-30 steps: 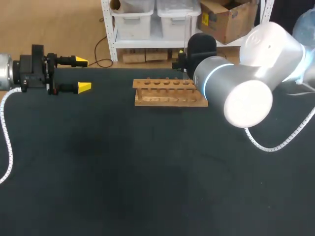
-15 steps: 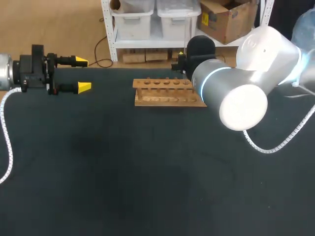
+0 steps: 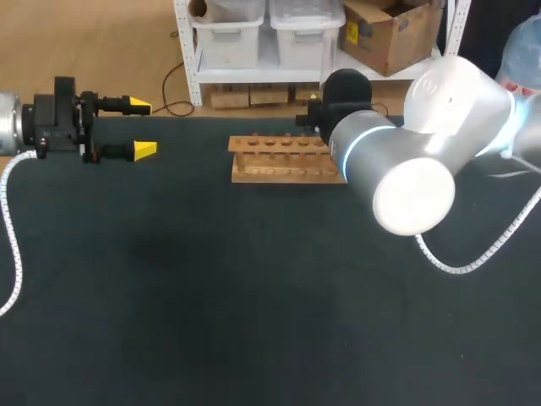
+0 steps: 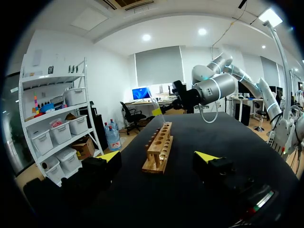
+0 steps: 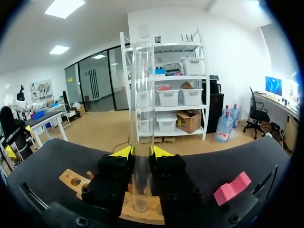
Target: Grasp the test tube, adjust it, and insert it.
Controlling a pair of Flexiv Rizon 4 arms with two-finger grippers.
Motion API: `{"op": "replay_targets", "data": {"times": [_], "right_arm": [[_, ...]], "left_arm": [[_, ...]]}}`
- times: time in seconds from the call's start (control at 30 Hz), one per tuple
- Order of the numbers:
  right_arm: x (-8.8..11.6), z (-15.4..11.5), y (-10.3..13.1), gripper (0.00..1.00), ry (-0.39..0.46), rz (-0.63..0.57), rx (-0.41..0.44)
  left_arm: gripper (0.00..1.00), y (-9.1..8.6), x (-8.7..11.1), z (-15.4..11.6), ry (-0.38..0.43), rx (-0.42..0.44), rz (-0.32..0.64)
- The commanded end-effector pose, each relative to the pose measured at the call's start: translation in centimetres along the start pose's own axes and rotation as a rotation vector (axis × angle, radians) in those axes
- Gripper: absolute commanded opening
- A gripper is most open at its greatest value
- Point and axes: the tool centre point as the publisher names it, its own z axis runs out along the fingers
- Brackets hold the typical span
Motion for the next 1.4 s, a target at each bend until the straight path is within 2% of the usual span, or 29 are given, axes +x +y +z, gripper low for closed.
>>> {"op": "replay_targets", "data": {"times": [0.03,0.5,0.97,1.4], "right_arm": [[1.3,-0.1,-0.3,0.0,-0.522,0.007,-0.062],[3.7,1.1,-0.6,0.0,-0.48,0.039,-0.046],[4.6,0.8,-1.2,0.0,-0.446,0.042,-0.03],[5.1,0.6,0.0,0.0,-0.4,0.012,-0.108]], "left_arm": [[1.0,-0.1,0.1,0.0,-0.004,-0.004,0.003],[1.0,-0.1,0.1,0.0,-0.004,-0.004,0.003],[1.0,-0.1,0.1,0.0,-0.004,-0.004,0.003],[1.0,-0.1,0.1,0.0,-0.004,-0.004,0.003]]}}
